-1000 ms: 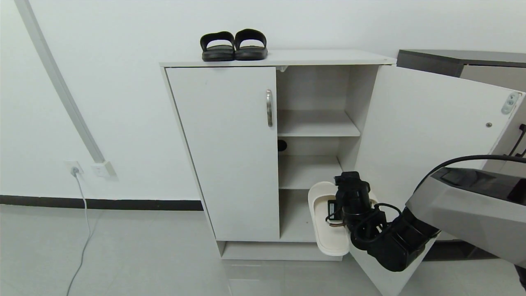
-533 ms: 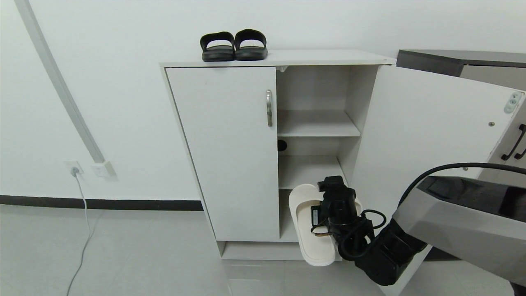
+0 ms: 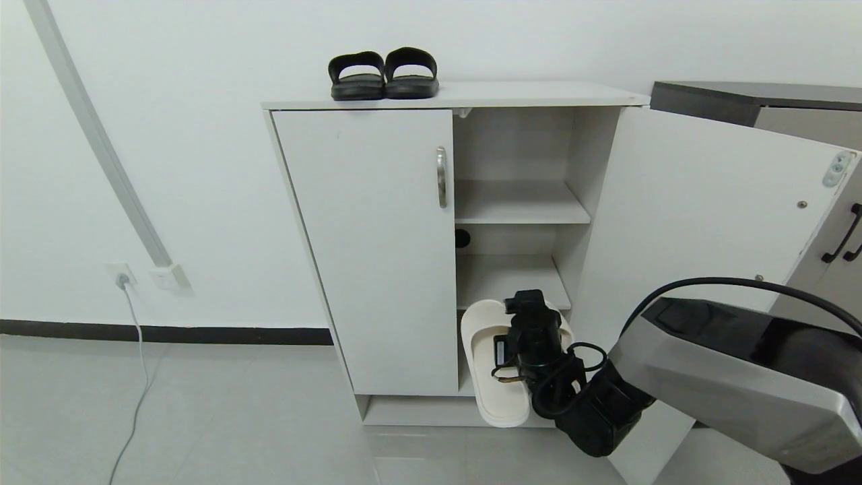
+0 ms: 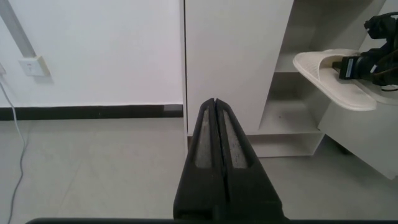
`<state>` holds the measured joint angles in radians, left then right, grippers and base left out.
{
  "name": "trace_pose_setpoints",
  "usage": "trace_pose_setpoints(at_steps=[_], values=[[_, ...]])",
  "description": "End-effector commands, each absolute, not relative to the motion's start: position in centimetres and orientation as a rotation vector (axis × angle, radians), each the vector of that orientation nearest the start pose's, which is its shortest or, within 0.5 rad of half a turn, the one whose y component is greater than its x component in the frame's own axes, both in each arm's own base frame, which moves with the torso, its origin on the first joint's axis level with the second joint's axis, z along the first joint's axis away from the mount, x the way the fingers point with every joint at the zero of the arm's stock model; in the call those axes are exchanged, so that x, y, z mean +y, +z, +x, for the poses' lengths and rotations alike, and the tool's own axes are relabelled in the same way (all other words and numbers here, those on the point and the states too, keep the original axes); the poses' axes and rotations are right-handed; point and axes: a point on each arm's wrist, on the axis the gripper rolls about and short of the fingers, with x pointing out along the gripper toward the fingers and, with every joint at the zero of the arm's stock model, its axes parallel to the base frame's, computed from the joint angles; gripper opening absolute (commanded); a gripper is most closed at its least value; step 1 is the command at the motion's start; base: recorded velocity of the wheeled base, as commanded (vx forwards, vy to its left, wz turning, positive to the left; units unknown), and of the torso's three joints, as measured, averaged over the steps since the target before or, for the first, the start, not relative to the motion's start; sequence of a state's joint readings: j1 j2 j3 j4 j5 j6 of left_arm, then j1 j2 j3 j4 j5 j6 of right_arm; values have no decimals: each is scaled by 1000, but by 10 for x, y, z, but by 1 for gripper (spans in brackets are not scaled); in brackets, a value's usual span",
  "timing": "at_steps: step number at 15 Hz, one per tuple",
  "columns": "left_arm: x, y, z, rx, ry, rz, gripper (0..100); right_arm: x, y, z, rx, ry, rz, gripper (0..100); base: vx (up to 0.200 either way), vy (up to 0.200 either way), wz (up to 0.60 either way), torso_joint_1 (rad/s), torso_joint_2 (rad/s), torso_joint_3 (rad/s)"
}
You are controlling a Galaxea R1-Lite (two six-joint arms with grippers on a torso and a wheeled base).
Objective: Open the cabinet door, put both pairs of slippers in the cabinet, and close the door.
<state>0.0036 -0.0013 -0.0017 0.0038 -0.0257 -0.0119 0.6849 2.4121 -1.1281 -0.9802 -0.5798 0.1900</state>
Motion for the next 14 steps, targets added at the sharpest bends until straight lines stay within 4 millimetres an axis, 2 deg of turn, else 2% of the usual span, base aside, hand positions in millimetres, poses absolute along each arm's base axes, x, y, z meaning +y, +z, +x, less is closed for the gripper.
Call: trace_pose_setpoints(at_steps=[1, 8, 12, 14], values=[[-1, 75, -23, 3, -23, -12, 0, 269, 19, 349, 260, 79, 5, 0, 0, 0, 0, 0, 0, 0], [-1, 75, -23, 3, -23, -12, 0, 270, 17, 350, 260, 76, 4, 0, 0, 0, 0, 0, 0, 0], [-1, 75, -23, 3, -23, -12, 0, 270, 11, 351, 272, 70, -6, 0, 0, 0, 0, 4, 2, -137], [-1, 75, -23, 3, -21, -14, 0, 266, 13, 357, 257, 46, 4, 0, 0, 0, 0, -5, 5, -193]])
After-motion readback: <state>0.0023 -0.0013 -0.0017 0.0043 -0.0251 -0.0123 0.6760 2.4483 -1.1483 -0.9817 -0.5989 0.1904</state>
